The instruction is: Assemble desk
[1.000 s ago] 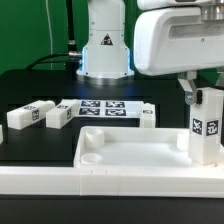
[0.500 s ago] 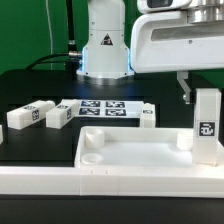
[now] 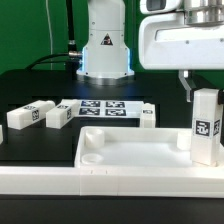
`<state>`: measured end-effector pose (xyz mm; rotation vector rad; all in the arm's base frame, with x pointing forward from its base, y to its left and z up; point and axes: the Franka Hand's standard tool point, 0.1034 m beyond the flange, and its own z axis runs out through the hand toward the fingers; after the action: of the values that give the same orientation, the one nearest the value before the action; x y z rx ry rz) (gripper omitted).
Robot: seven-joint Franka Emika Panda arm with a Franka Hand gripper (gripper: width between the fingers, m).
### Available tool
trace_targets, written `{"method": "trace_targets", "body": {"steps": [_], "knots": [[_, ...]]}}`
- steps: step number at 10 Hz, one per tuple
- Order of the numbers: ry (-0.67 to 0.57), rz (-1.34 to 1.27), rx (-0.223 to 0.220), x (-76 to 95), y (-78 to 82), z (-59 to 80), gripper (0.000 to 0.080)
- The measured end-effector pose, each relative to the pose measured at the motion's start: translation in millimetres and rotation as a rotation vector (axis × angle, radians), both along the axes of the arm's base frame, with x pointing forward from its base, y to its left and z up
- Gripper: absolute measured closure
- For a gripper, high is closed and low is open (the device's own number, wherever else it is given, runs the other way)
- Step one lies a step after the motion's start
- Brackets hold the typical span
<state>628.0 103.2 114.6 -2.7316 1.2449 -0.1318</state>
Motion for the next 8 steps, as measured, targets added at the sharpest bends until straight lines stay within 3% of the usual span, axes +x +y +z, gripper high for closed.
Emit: {"method": "trace_targets", "body": {"steps": [3, 4, 5, 6, 8], "knots": [[0.017, -0.177, 0.042, -0.1, 2.2, -0.2, 0.0509], [0.013, -0.139, 0.038, -0.2, 2.9, -0.2, 0.0277], [0.01, -0.095, 0.031, -0.3, 2.3, -0.4, 0.0277], [0.008, -0.044, 0.024, -0.7, 0.8, -0.7, 0.0177], [-0.001, 0.193, -0.013, -2.7, 2.9, -2.0, 0.0158]]}}
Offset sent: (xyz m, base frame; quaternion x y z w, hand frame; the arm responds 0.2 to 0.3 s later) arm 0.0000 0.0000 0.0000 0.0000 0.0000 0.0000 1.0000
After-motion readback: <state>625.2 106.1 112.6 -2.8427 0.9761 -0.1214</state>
